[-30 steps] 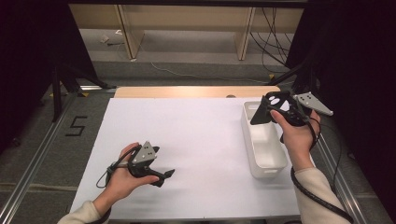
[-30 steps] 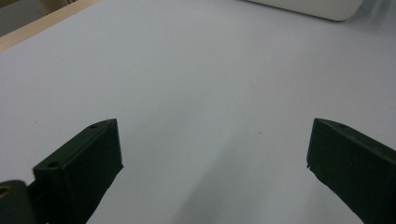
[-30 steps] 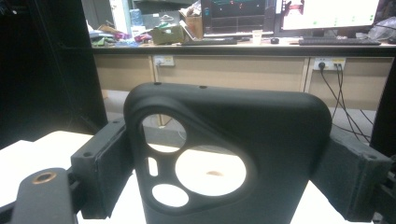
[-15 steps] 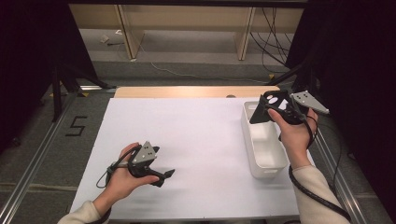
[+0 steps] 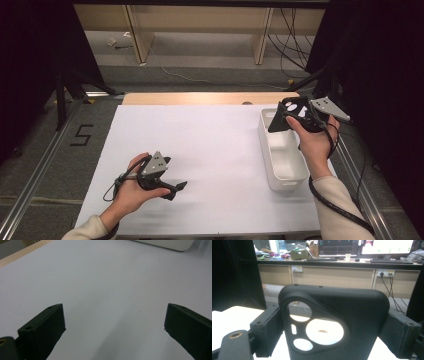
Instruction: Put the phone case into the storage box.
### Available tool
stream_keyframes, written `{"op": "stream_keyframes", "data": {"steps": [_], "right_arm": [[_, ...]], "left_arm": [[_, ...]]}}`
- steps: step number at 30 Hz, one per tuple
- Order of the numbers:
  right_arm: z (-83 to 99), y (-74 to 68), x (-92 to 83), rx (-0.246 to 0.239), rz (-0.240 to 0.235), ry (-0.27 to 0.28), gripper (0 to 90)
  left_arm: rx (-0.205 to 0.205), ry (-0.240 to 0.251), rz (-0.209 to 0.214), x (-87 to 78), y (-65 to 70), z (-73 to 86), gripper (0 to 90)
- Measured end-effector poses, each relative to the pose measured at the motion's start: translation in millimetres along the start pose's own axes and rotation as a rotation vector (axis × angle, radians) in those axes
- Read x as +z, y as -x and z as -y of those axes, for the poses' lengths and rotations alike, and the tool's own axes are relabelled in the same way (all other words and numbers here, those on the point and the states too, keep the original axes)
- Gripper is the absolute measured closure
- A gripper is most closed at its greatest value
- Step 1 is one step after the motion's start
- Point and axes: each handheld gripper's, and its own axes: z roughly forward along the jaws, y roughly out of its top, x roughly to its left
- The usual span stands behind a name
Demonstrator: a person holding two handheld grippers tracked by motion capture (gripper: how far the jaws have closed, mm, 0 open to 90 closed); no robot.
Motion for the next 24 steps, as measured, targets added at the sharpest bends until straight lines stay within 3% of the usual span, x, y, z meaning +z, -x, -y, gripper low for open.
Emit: {"op": "stream_keyframes", "data": {"steps": [24], "right_arm": [[3.5, 3.1, 14.1, -0.009, 0.003, -0.024, 15.4]], "left_arm": [[-0.002, 0.001, 0.0, 0.9, 0.3, 0.2, 2.8]]}}
